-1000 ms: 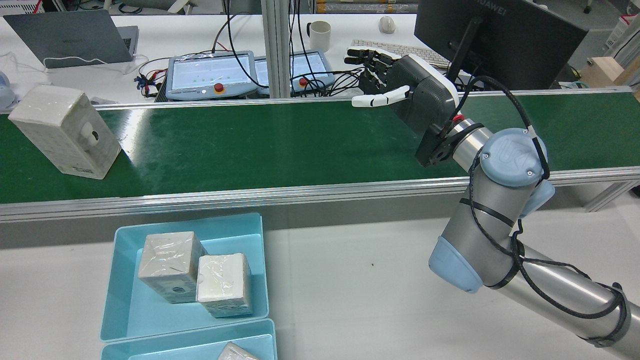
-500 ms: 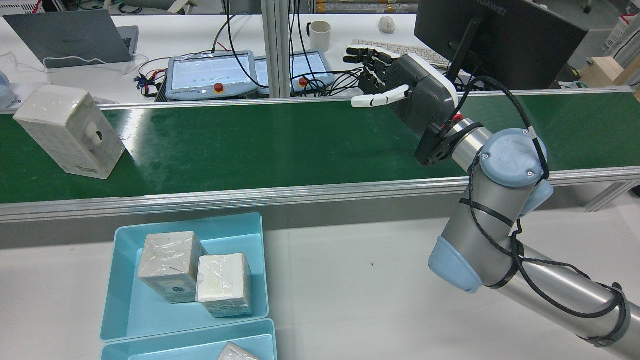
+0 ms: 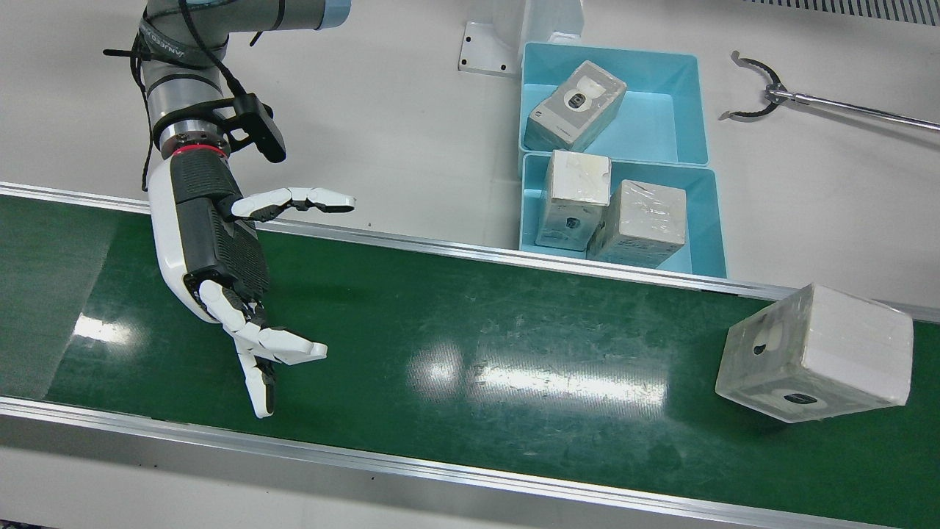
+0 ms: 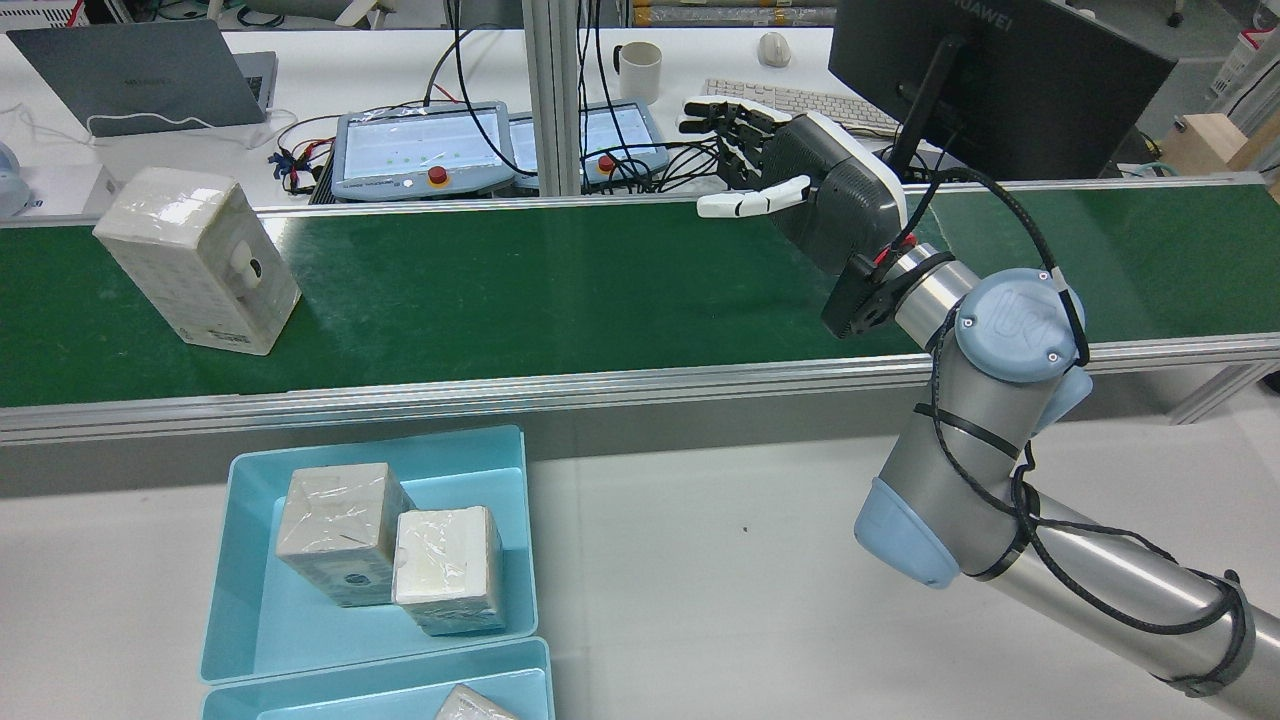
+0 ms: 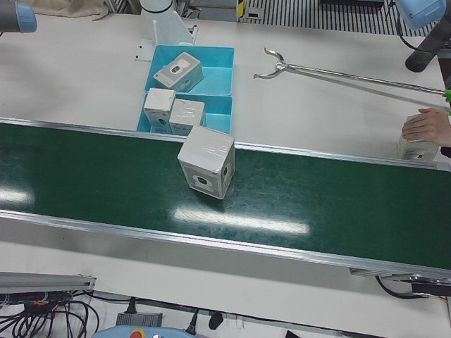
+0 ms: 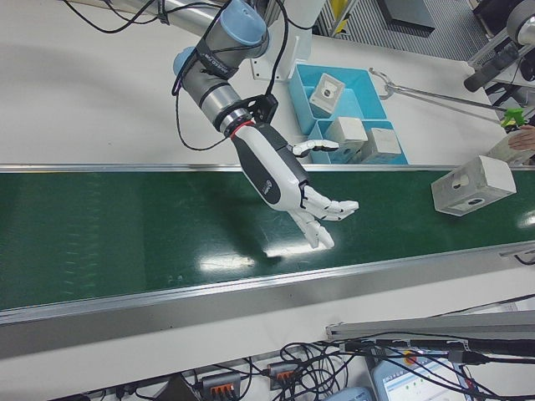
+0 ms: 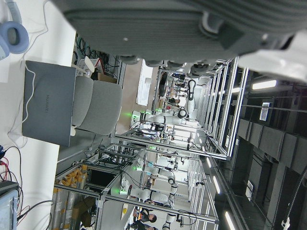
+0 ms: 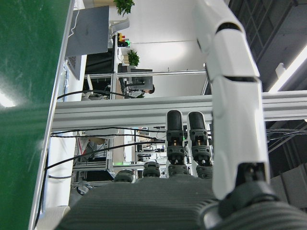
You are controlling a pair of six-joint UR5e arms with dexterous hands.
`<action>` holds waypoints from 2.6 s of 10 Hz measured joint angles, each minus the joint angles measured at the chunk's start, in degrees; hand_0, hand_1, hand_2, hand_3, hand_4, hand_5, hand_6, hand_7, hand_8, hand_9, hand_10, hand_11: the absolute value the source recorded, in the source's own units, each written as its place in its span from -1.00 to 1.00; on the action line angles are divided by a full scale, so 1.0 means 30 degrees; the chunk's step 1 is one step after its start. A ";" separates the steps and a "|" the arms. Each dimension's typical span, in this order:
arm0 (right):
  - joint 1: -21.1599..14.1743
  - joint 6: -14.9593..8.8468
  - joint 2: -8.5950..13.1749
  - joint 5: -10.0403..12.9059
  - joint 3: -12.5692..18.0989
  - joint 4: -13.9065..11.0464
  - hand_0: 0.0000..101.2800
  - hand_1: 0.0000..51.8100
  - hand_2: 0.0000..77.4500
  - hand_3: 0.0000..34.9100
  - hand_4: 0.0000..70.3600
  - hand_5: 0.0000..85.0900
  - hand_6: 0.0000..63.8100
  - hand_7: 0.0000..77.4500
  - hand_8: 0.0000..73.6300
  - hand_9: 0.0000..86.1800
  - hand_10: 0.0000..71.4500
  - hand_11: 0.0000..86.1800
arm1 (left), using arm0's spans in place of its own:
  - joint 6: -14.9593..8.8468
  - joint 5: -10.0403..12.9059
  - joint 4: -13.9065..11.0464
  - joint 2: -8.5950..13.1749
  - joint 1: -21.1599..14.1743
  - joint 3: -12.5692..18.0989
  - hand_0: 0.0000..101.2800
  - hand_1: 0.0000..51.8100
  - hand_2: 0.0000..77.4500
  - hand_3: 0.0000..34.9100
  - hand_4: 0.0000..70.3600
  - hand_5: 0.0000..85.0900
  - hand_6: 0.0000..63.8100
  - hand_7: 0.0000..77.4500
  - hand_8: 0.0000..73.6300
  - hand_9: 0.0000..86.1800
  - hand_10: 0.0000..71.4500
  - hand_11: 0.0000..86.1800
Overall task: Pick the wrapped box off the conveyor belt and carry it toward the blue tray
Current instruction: 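Track the approaching wrapped white box with the right hand along the belt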
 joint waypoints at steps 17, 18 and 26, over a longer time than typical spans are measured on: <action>-0.0543 0.1042 -0.0697 0.0021 -0.0328 0.1694 -0.02 -0.39 -0.68 -0.76 -0.58 -0.60 -0.78 -0.42 -0.97 -0.92 -1.00 -0.96 | 0.0000 0.0000 0.0000 0.0000 -0.0001 0.0000 -1.00 -1.00 -0.97 -1.00 -1.00 -0.99 -1.00 -0.99 -0.99 -1.00 -0.98 -1.00; -0.0369 0.1167 -0.0698 0.0009 -0.0106 0.1684 -0.02 -0.39 -0.68 -0.76 -0.53 -0.58 -0.78 -0.42 -0.97 -0.92 -0.98 -0.96 | 0.0000 0.0000 0.0000 0.0000 0.0000 0.0000 -1.00 -1.00 -0.97 -1.00 -1.00 -0.99 -1.00 -0.99 -0.99 -1.00 -1.00 -1.00; -0.0510 0.1056 -0.0733 0.0086 -0.0044 0.1676 -0.02 -0.31 -0.52 -0.79 -0.41 -0.54 -0.69 -0.31 -0.99 -0.87 -1.00 -0.96 | 0.0000 0.0000 0.0000 0.0000 -0.0001 0.0000 -1.00 -1.00 -0.97 -1.00 -1.00 -0.97 -1.00 -0.99 -0.99 -1.00 -0.98 -1.00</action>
